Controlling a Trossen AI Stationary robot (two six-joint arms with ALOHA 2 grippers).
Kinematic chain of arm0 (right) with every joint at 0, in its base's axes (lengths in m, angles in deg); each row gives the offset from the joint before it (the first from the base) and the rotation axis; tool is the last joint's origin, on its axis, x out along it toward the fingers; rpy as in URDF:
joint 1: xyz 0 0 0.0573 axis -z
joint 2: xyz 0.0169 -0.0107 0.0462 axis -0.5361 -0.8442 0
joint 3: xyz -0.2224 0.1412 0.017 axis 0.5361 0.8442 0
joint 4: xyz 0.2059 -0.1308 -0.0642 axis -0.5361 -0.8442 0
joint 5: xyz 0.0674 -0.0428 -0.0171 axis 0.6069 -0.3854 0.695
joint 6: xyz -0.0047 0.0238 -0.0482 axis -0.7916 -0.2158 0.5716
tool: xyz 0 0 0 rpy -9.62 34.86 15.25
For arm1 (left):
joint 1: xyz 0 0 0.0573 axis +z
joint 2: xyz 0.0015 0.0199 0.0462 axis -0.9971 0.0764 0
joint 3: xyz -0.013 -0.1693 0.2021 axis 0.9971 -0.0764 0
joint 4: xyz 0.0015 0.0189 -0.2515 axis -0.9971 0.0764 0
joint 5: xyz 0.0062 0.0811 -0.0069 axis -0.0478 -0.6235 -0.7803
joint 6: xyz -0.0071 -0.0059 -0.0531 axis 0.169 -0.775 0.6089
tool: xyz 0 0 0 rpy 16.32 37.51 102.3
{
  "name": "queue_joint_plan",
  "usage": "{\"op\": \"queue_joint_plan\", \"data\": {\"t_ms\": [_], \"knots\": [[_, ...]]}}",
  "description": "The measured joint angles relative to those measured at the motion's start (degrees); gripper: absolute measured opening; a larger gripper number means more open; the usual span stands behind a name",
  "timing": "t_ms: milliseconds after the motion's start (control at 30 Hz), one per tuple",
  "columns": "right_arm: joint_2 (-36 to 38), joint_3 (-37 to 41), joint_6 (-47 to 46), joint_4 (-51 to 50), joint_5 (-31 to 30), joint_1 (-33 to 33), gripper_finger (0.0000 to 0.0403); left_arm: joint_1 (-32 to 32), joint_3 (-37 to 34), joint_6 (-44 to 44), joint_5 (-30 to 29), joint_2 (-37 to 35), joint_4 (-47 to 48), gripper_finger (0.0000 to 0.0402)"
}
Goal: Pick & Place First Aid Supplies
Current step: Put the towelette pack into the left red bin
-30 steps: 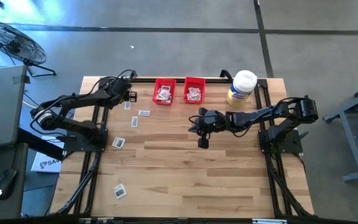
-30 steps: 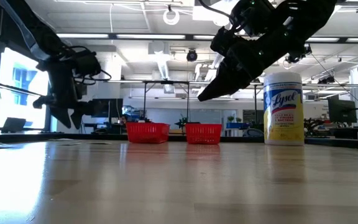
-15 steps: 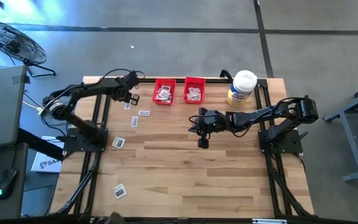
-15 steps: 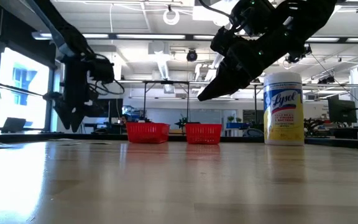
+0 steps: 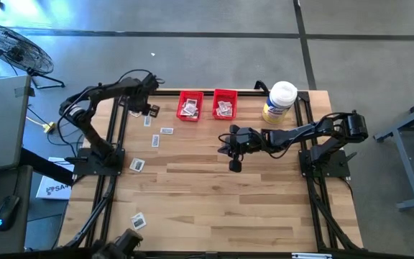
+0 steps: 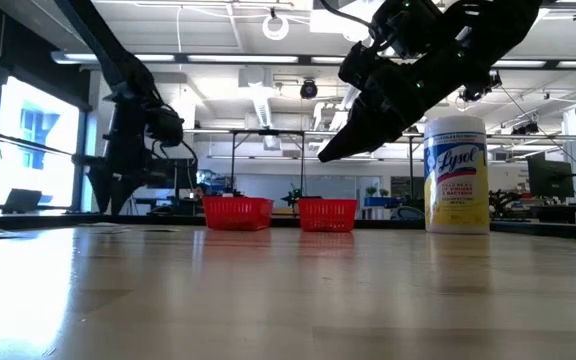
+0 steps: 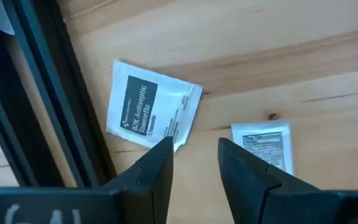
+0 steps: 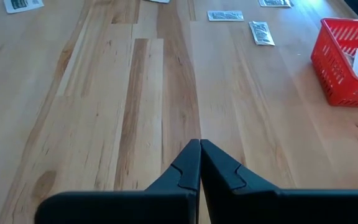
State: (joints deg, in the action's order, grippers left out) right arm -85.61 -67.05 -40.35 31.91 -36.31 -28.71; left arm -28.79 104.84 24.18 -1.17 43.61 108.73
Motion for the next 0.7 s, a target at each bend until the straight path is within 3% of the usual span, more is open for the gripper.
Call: {"op": "queue_joint_plan", "data": {"t_ms": [333,700], "knots": [[0.00,0.00,-1.25,0.39,0.33,0.00,0.0001,2.13,12.81,-5.06,1.37,12.27,16.63,0.0093],[0.00,0.00,-1.09,0.10,1.06,0.00,0.0001,2.04,14.57,-5.55,-1.45,18.33,18.07,0.0117]]}}
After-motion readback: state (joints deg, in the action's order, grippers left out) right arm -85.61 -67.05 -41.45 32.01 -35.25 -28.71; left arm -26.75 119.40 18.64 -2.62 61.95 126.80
